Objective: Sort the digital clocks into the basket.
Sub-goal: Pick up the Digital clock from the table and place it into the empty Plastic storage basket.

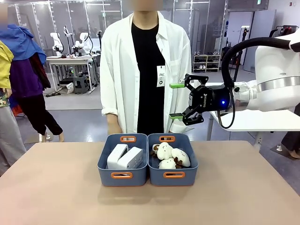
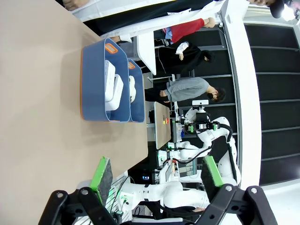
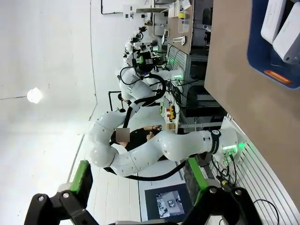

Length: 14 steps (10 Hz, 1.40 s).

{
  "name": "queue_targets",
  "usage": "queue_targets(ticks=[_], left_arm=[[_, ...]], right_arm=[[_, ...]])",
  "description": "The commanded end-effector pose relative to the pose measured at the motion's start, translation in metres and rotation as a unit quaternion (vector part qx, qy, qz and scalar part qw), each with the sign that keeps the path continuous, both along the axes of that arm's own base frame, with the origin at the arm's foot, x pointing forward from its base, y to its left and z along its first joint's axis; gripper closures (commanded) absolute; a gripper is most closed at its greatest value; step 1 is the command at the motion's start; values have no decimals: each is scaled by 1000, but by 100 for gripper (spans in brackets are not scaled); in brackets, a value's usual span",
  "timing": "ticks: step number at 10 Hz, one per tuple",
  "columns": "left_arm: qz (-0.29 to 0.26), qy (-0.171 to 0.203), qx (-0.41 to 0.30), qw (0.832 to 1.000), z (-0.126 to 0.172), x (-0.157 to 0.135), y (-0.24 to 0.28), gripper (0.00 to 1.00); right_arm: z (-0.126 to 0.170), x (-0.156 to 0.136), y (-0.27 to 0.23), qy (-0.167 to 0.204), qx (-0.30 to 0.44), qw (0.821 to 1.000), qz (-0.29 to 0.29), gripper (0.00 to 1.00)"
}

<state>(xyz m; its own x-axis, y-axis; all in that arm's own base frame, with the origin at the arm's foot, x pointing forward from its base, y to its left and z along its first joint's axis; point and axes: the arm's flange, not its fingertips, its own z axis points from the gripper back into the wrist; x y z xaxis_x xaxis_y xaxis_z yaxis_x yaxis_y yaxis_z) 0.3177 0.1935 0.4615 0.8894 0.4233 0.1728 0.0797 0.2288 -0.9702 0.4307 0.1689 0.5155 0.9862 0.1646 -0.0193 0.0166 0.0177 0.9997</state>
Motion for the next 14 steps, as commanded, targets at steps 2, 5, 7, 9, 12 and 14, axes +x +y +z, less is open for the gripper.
queue_targets(ticks=[2, 5, 7, 9, 12, 14], left_arm=[[-5, 7, -3, 1000, 4, -5, 1, 3], [-5, 7, -3, 1000, 4, -5, 1, 3], [-5, 7, -3, 1000, 4, -5, 1, 3], [-5, 7, -3, 1000, 4, -5, 1, 3], [-5, 7, -3, 1000, 4, -5, 1, 3], [-5, 7, -3, 1000, 4, -5, 1, 3]], right_arm=[[-1, 3, 0, 2, -2, 1000, -3, 0], [-1, 3, 0, 2, -2, 1000, -3, 0], [-2, 1, -2, 2, 0, 1000, -2, 0], [48, -19, -63, 136, 124, 982, 42, 0], [49, -31, -223, 133, 96, 981, -99, 0], [31, -43, -330, 59, -15, 973, -223, 0]])
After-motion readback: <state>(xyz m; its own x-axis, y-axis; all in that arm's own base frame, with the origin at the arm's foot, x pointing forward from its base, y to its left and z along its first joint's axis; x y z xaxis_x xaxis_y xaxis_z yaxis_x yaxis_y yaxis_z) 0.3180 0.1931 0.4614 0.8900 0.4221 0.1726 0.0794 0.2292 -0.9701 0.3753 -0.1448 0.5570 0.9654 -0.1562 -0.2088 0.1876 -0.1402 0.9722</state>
